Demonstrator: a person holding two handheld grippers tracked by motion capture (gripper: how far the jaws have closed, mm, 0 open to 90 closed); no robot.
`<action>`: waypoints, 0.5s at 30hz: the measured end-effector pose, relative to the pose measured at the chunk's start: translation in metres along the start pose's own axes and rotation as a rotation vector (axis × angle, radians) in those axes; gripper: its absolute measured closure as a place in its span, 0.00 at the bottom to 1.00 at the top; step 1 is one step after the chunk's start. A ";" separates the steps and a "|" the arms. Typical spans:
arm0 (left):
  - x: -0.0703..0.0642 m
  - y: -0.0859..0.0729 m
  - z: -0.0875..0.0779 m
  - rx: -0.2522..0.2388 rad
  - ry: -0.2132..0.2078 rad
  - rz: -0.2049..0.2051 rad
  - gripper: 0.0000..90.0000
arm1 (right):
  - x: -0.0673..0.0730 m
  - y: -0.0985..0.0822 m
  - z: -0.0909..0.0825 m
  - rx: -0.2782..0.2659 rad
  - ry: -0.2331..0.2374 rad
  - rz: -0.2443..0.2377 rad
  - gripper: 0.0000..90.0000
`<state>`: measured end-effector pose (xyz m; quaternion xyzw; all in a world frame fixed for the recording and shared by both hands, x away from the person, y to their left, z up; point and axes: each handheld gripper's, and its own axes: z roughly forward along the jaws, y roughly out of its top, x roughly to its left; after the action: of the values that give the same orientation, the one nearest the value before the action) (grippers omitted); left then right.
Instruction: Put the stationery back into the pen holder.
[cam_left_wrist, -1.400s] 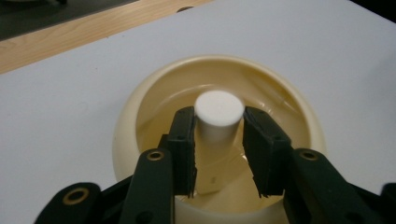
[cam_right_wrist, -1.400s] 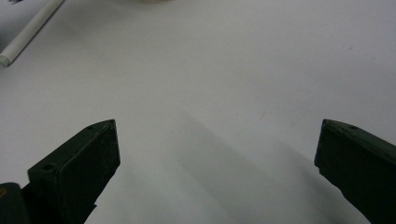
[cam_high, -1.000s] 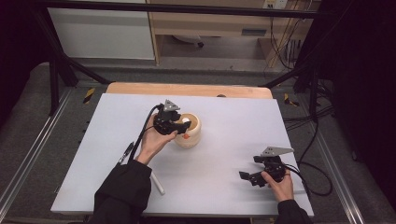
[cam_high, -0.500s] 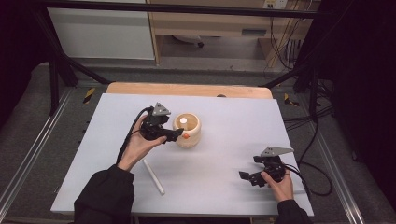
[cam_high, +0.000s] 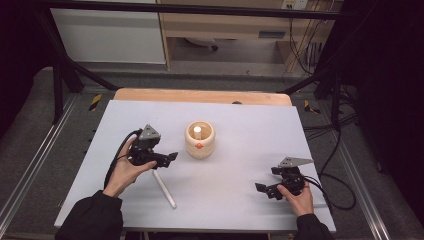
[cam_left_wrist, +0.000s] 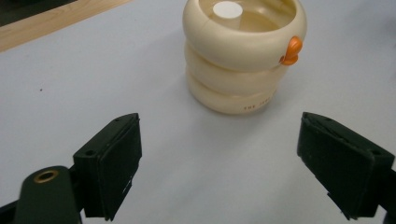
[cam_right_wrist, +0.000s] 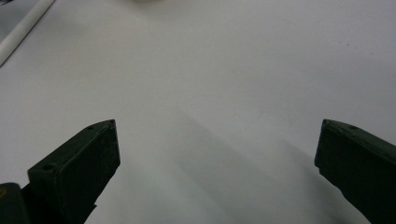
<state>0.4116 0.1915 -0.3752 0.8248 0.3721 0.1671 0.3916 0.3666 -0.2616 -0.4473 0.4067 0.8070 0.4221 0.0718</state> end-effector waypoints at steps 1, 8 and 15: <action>0.001 -0.003 -0.002 0.002 0.003 0.000 0.14 | 0.000 0.000 0.000 0.000 -0.002 -0.001 0.01; 0.004 -0.025 -0.007 0.003 0.005 -0.011 0.10 | 0.004 0.002 0.004 0.021 -0.021 -0.017 0.01; 0.005 -0.042 -0.011 0.006 0.011 -0.023 0.08 | 0.012 0.005 0.009 0.040 -0.036 -0.030 0.01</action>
<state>0.3882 0.2189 -0.4005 0.8209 0.3840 0.1661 0.3887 0.3663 -0.2458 -0.4468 0.4036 0.8198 0.3972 0.0846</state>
